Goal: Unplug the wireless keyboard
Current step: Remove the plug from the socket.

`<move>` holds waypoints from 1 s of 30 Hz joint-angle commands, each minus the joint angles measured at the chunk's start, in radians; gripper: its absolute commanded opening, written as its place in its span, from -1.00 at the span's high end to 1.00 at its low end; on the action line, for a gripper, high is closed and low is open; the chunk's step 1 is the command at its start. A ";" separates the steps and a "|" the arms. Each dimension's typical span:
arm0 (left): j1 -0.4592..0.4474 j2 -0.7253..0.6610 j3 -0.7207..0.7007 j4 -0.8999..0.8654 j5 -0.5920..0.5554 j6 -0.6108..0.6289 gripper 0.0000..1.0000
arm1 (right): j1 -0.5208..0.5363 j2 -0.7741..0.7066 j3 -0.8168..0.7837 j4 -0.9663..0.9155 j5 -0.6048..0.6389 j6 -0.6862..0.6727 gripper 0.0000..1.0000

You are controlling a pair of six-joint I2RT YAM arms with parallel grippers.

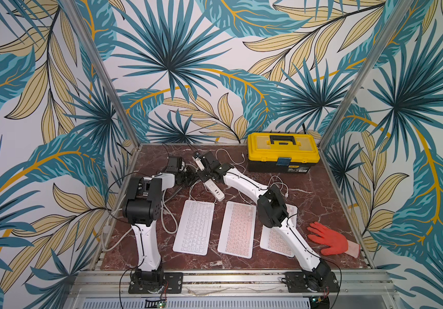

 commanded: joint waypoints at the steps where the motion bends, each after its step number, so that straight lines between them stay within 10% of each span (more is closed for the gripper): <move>1: -0.037 0.105 -0.063 -0.157 -0.078 0.013 0.65 | -0.026 -0.022 0.073 0.048 -0.288 0.200 0.98; 9: -0.044 0.118 -0.061 -0.158 -0.076 0.024 0.65 | -0.137 0.014 0.044 0.174 -0.564 0.555 0.99; 30: -0.081 0.113 -0.096 -0.157 -0.045 0.019 0.59 | 0.008 -0.114 -0.144 0.038 -0.233 0.207 0.80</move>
